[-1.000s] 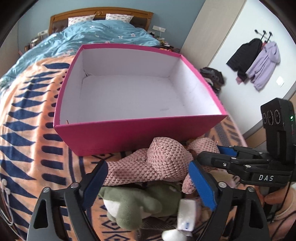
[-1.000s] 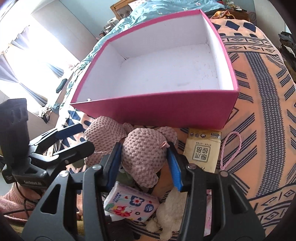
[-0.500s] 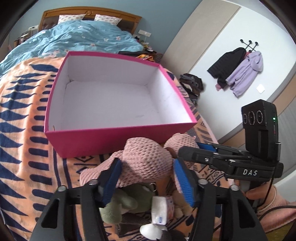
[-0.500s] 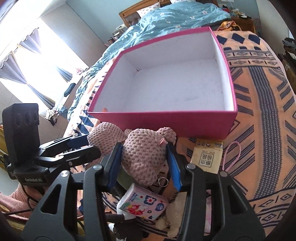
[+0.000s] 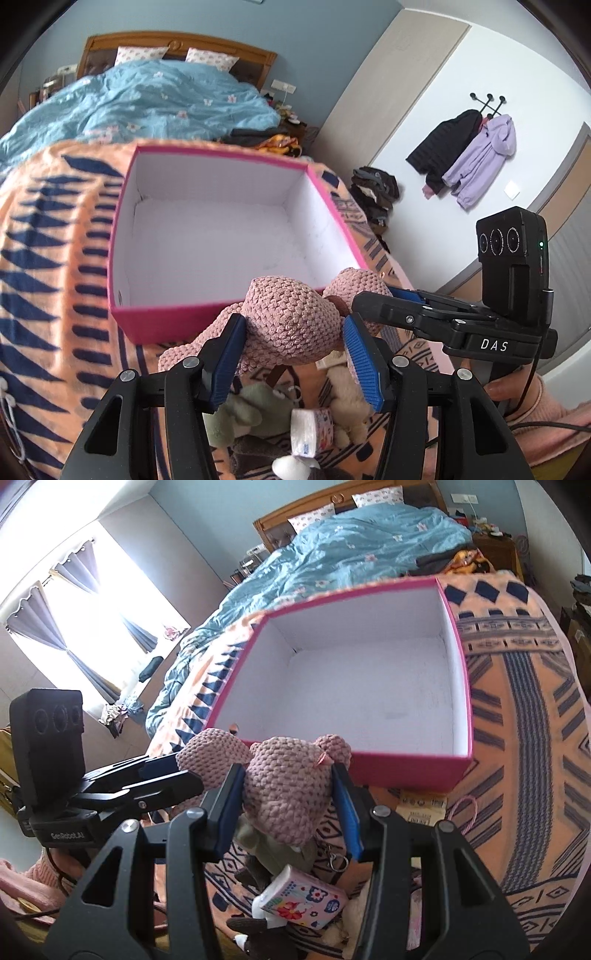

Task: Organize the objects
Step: 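Lift the pink bunny with the right gripper and release it inside the pink box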

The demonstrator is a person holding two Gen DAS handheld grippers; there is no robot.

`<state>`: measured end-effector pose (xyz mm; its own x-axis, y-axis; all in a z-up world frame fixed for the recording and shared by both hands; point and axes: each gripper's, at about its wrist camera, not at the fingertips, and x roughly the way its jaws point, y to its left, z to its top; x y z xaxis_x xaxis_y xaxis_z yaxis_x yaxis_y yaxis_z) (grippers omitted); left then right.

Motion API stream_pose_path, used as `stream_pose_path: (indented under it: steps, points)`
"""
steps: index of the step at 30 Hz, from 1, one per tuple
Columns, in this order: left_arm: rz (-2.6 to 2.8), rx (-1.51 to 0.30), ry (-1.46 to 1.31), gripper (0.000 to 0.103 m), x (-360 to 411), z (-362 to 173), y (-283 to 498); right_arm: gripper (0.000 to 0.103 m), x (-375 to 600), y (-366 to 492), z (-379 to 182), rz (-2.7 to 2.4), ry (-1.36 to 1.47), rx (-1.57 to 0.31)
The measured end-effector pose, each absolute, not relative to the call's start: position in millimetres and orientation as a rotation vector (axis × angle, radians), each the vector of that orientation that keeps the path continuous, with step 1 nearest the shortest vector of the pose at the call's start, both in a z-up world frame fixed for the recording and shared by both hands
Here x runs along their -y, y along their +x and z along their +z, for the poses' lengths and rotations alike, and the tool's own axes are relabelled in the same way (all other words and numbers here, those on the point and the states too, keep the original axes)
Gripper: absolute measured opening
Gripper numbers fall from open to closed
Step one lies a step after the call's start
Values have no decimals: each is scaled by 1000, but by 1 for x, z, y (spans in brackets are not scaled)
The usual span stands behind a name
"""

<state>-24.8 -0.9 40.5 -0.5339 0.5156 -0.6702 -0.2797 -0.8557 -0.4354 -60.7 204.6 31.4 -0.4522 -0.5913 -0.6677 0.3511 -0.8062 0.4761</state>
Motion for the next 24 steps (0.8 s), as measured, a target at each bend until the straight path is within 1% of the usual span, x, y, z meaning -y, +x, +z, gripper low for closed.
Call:
stream_pose_path:
  steps: [5,12,18,24]
  points:
    - [2414,374,-1108,56,6,61,-33,50,-202,-69,52,-2269,1119,357]
    - [2470,313,-1080,56,13,73,-53,50,-193,-94,68,-2281,1055,350]
    - [2508,282,-1071,56,19,75,-75,49,-185,-118,73,-2287,1035,347]
    - [2506,274,-1099,56,22,65,-97,49,-180,-139,64,-2300,1057,345]
